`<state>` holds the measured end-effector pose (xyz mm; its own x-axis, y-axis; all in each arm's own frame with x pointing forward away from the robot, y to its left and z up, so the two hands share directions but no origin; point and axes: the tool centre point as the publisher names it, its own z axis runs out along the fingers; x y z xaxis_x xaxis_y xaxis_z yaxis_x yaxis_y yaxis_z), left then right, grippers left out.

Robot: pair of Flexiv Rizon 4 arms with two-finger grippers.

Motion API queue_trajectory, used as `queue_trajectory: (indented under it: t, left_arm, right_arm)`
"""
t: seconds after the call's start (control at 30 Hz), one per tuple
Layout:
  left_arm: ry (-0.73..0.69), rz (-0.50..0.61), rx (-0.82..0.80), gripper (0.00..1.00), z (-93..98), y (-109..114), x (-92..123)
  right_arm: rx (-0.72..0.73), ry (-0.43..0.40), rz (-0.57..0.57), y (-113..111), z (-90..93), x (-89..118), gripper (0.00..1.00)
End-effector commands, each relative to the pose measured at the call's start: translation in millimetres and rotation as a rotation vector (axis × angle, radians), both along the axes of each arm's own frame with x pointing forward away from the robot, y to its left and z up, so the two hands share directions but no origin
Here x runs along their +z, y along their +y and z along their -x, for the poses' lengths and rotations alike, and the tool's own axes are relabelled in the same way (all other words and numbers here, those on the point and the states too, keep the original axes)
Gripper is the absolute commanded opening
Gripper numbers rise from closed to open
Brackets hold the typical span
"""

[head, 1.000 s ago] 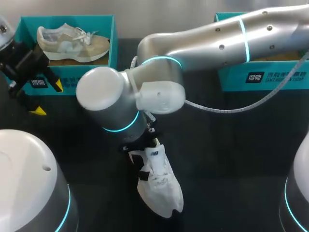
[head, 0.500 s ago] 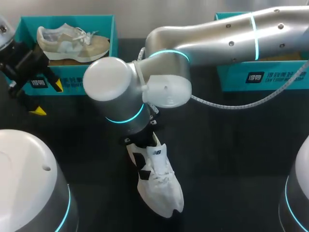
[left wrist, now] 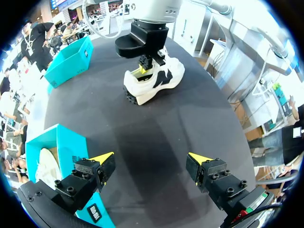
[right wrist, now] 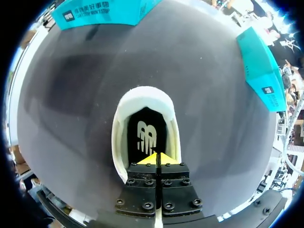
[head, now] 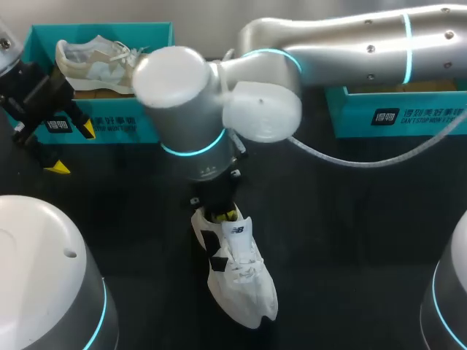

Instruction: Take the shoe out of the shoebox, open the shoe tongue, remove and reinsert the insole, then place the shoe into the shoebox

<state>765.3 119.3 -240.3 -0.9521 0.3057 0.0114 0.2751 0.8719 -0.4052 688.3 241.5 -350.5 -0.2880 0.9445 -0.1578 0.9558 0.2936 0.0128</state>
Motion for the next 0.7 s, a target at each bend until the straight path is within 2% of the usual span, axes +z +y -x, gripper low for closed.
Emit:
queue_trajectory:
  t: [0.03, 0.3, 0.43, 0.57, 0.6, 0.7]
  left_arm:
    - [-0.001, -0.001, 0.0, 1.0, 0.8, 1, 0]
    - [-0.001, -0.001, 0.0, 1.0, 0.8, 1, 0]
    - [-0.001, -0.001, 0.0, 1.0, 0.8, 1, 0]
    - [-0.001, -0.001, 0.0, 1.0, 0.8, 1, 0]
    - [-0.001, -0.001, 0.0, 1.0, 0.8, 1, 0]
    - [-0.001, -0.001, 0.0, 1.0, 0.8, 1, 0]
  right_arm:
    - [0.02, 0.033, -0.059, -5, 3.1, -8, 0.0]
    - [0.065, 0.046, 0.013, 12, 14.1, -2, 0.0]
    - [0.072, 0.073, 0.036, 17, 19.7, -5, 0.36]
    - [0.074, 0.076, 0.048, 19, 24.8, -5, 0.51]
    - [0.075, 0.076, 0.048, 20, 25.3, -5, 0.61]
    - [0.08, 0.076, 0.051, 21, 26.5, -6, 0.79]
